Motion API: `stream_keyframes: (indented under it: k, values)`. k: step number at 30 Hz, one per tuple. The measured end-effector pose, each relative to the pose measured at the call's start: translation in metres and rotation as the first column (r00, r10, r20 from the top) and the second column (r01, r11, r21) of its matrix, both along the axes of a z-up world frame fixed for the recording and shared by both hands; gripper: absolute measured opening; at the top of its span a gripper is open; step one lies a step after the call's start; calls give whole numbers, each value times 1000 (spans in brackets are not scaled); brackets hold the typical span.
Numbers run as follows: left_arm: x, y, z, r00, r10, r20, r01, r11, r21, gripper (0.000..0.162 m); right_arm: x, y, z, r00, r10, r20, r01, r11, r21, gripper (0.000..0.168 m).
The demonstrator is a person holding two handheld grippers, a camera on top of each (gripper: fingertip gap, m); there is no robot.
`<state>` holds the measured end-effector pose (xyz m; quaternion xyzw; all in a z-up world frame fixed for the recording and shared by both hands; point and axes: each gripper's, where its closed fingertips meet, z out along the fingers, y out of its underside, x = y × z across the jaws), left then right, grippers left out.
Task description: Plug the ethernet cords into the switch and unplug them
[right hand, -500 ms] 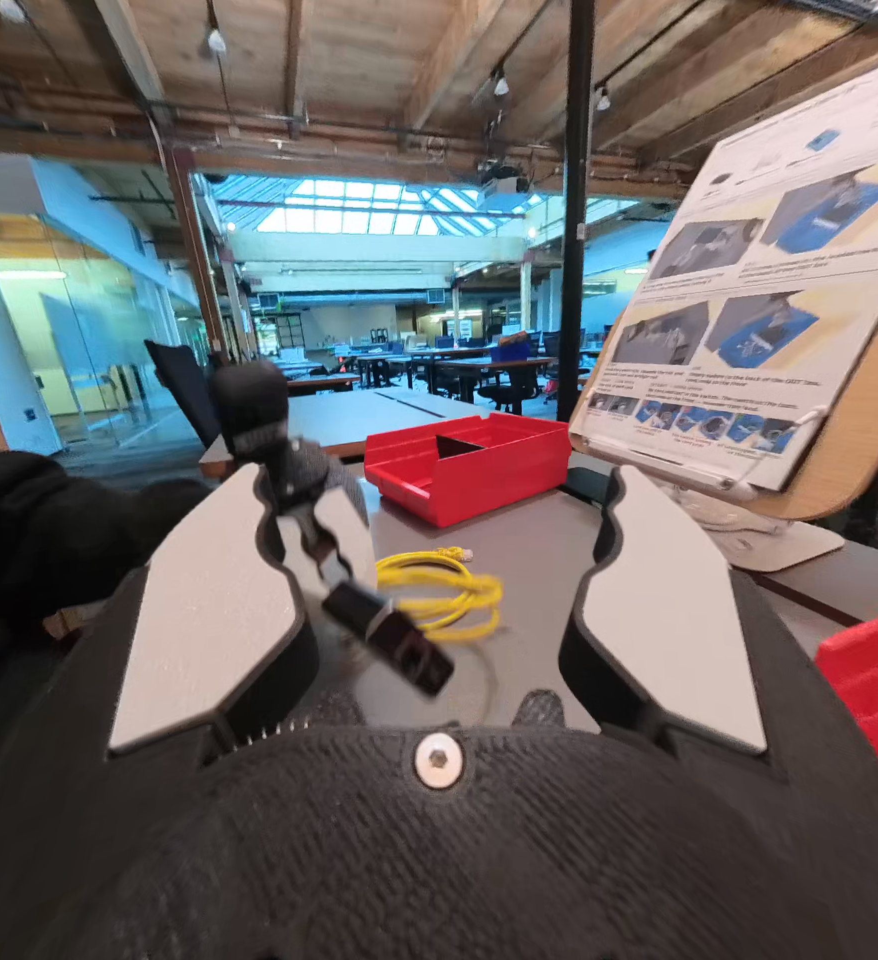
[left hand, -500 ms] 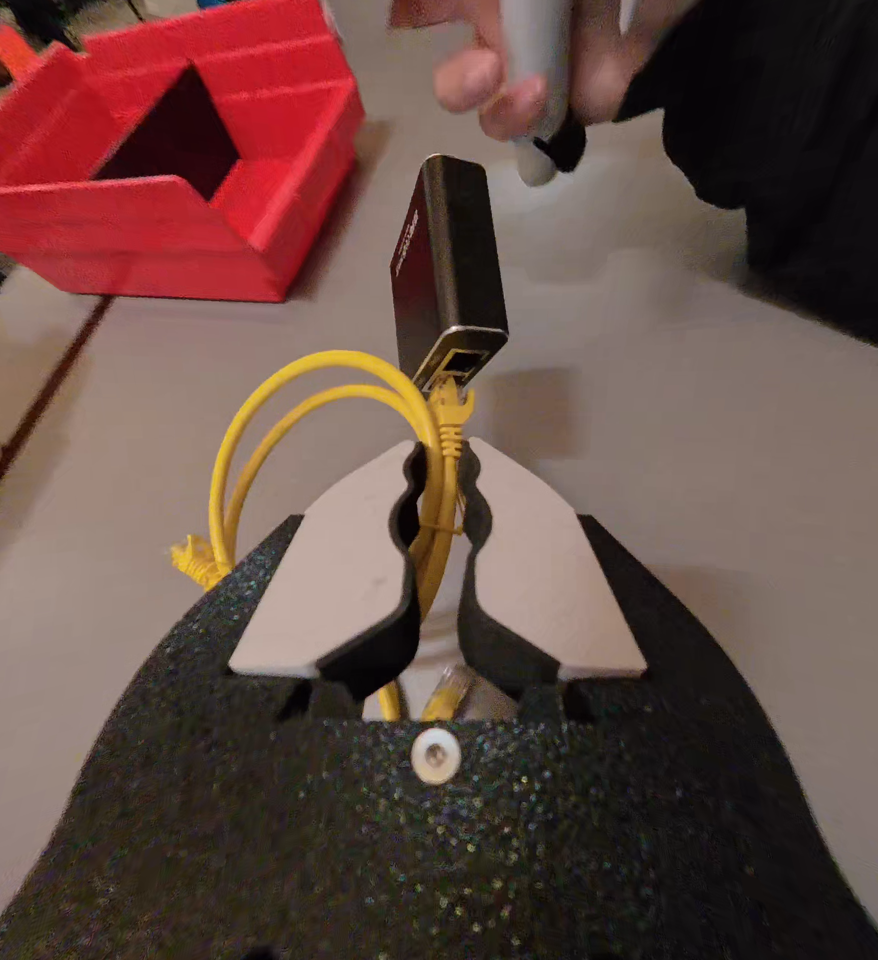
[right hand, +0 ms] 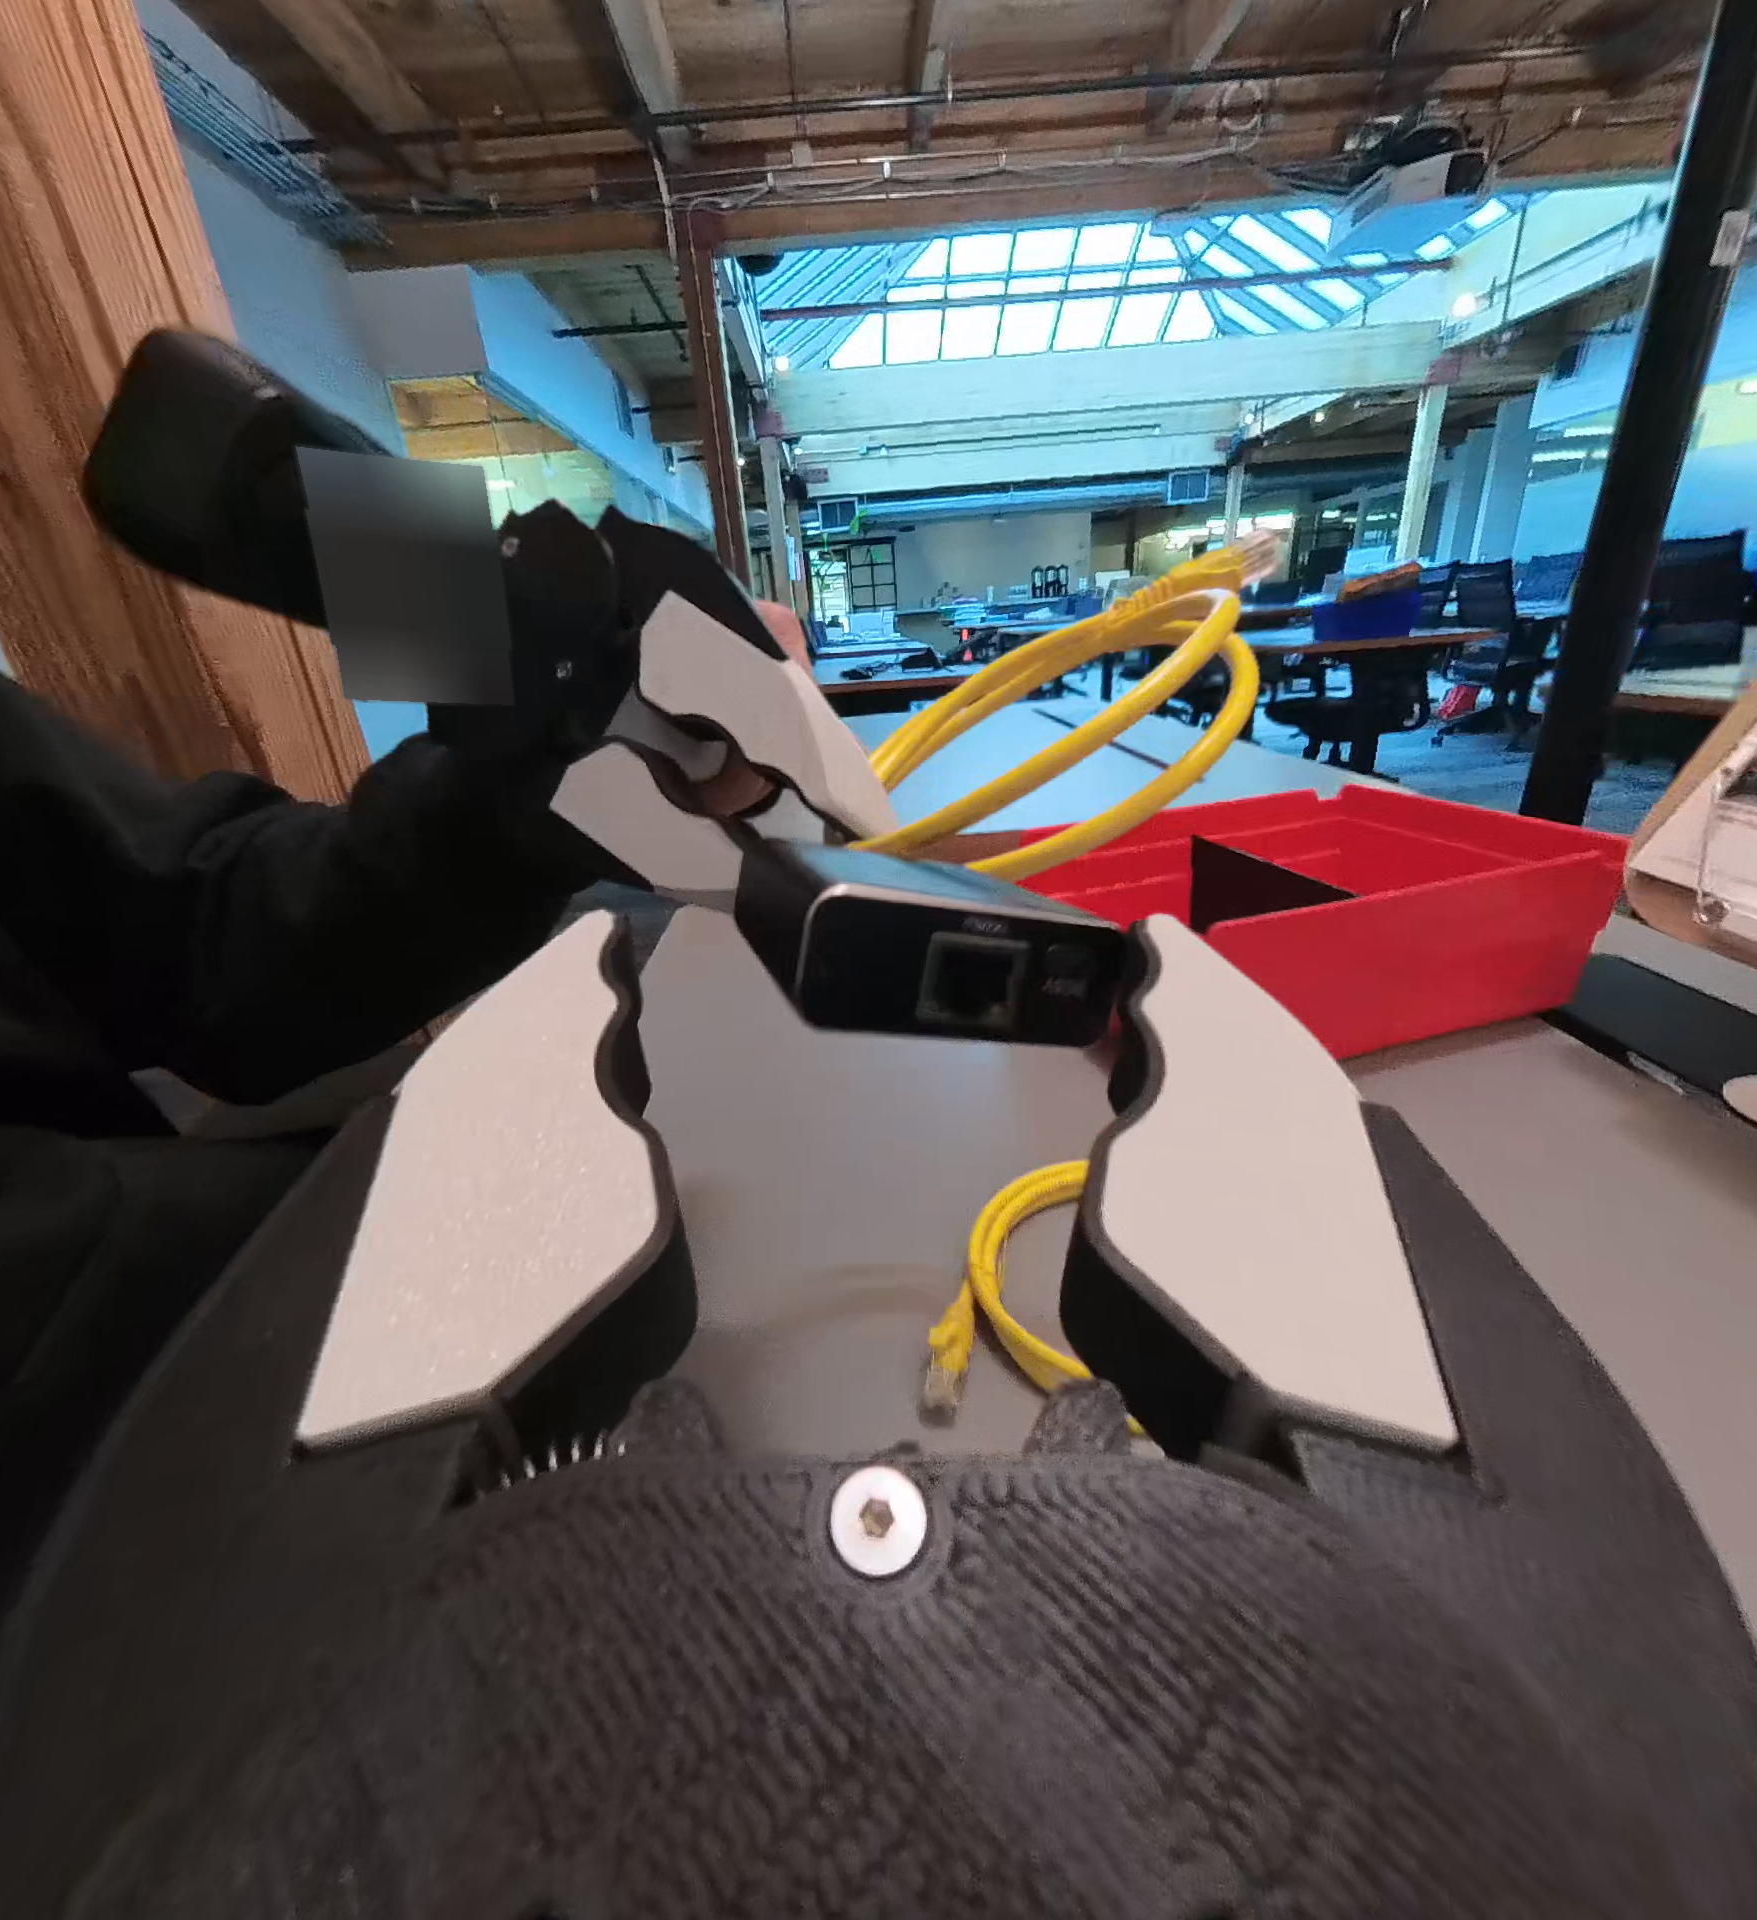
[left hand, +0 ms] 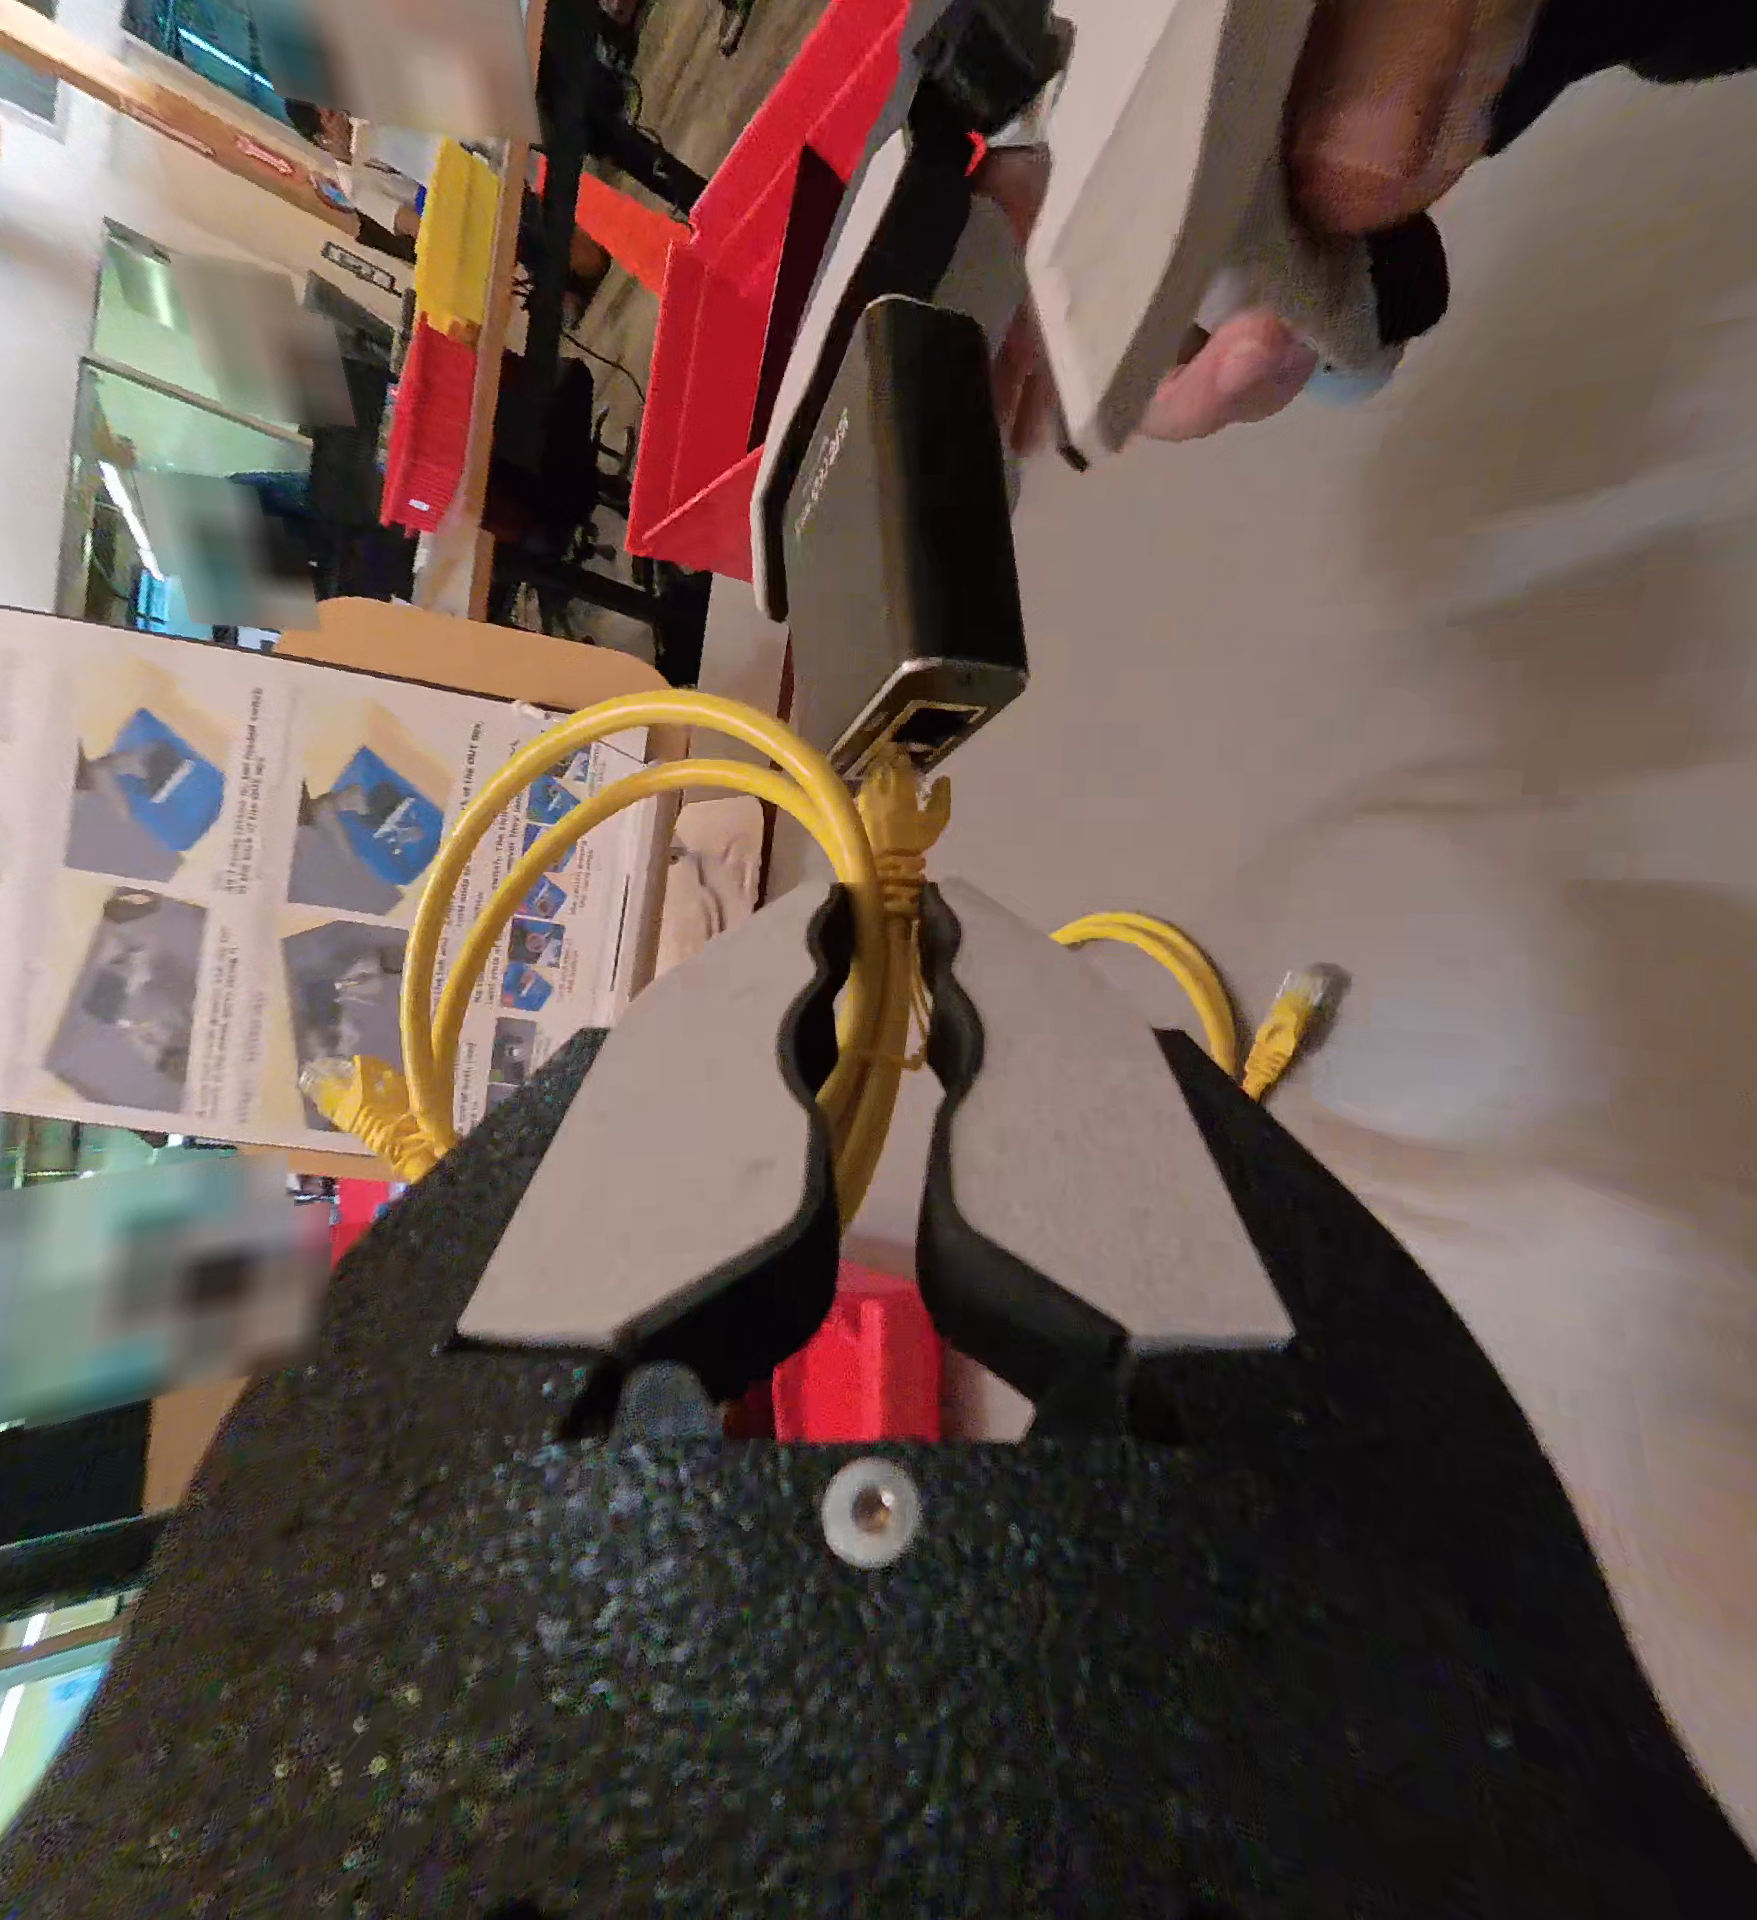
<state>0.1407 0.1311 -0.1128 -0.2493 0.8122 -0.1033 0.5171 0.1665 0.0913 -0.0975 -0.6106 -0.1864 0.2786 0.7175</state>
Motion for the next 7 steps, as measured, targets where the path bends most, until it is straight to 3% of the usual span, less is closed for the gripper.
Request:
stream_keyframes:
  k: [4,7]
  values:
    - [-20,-4,3,998,-59,-6,59,997,52,12,-17,-1,8,998,59,-19,-58,998,21,65]
    - [-35,-5,9,996,-86,-1,86,994,74,12,-33,-3,5,994,110,17,-110,994,-13,64]
